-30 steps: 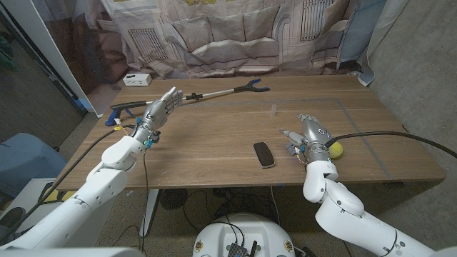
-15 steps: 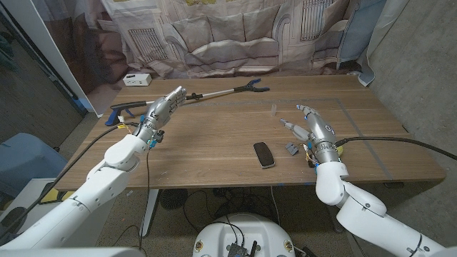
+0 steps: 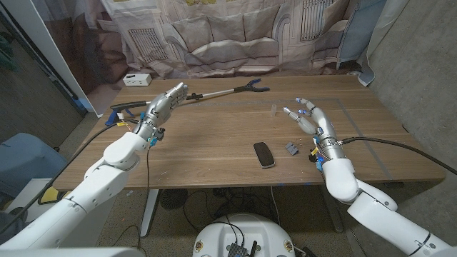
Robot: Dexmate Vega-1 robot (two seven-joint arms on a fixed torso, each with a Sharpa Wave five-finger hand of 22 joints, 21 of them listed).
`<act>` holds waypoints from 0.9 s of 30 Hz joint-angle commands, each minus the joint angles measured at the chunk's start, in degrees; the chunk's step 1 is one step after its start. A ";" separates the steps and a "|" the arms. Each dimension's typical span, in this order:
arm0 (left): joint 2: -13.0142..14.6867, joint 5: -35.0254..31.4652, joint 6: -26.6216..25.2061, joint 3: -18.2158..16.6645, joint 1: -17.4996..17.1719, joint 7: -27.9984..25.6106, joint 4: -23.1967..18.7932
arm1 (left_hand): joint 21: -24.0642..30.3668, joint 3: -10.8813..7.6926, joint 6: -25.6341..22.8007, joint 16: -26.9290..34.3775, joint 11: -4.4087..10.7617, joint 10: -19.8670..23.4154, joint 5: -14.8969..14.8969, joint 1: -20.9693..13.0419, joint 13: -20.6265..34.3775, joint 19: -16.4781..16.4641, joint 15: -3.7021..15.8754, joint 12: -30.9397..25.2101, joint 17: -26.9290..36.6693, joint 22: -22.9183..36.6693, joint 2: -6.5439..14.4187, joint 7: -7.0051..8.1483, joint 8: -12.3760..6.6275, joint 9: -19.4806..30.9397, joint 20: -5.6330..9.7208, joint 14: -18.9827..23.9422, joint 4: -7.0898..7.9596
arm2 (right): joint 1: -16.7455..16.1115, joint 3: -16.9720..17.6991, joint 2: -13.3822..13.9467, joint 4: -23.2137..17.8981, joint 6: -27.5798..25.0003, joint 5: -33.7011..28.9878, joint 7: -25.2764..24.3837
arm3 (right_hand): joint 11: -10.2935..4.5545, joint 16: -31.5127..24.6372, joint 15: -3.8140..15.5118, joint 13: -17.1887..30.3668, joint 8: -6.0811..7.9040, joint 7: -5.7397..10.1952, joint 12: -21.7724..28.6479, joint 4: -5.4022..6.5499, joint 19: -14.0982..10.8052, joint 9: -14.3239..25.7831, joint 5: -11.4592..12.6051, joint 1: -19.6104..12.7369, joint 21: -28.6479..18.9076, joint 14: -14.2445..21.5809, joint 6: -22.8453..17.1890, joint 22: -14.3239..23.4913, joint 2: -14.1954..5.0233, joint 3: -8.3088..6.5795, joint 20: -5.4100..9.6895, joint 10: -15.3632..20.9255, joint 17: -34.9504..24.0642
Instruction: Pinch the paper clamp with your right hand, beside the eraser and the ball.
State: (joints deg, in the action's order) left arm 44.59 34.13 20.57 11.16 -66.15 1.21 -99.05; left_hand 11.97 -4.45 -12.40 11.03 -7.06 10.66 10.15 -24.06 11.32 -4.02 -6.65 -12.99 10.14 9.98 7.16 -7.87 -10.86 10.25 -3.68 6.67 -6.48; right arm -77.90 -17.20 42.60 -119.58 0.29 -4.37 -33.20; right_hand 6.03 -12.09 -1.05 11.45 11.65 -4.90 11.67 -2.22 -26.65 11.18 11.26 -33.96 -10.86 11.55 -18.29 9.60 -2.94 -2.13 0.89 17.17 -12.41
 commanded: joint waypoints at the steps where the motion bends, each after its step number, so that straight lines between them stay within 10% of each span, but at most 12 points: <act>1: 0.82 1.30 0.85 -0.79 -0.98 2.39 0.24 | -0.48 -0.17 0.62 -0.21 0.05 -0.57 -0.09 0.75 0.21 0.82 0.08 0.35 0.16 0.23 0.00 -0.55 0.22 0.11 -0.44 -0.51 0.32 | 3.14 2.40 -2.26 9.84 18.42 15.42 12.56 | 0.74 0.39 -0.97 0.09 0.21 -0.69 -0.13 0.57 2.09 0.16 -0.21 1.28 0.59 -1.38 -0.64 0.17 0.08 0.24 -0.23 -0.30 -0.20; 27: 0.78 2.11 0.98 -0.25 1.15 5.35 3.66 | -1.38 -0.19 3.14 -0.94 0.25 -3.62 -0.06 1.74 0.16 4.14 -0.14 1.47 0.19 0.26 -0.17 -0.68 0.65 0.06 -0.19 -3.84 0.63 | 13.78 0.13 -4.05 23.40 21.36 41.62 38.10 | 1.71 1.55 -2.61 -0.01 -1.04 -1.46 -1.31 2.74 9.06 -0.14 0.06 7.68 0.89 -8.26 4.68 0.18 0.80 2.56 -1.00 -7.03 -0.29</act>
State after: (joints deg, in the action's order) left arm 45.83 34.95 22.01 9.96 -66.63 4.68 -97.37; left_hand 10.74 -4.52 -9.78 10.13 -6.75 7.43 10.15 -22.69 11.32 -0.22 -6.74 -11.64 10.14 9.98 7.02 -7.77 -10.37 10.12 -3.77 3.45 -6.07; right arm -68.27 -16.05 39.81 -102.25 21.49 26.29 -4.75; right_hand 7.57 -10.58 -3.56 11.47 10.78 -6.13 10.49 0.10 -18.18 10.91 11.26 -27.03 -10.14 3.84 -13.99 9.61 -2.07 0.15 -0.23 10.71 -12.39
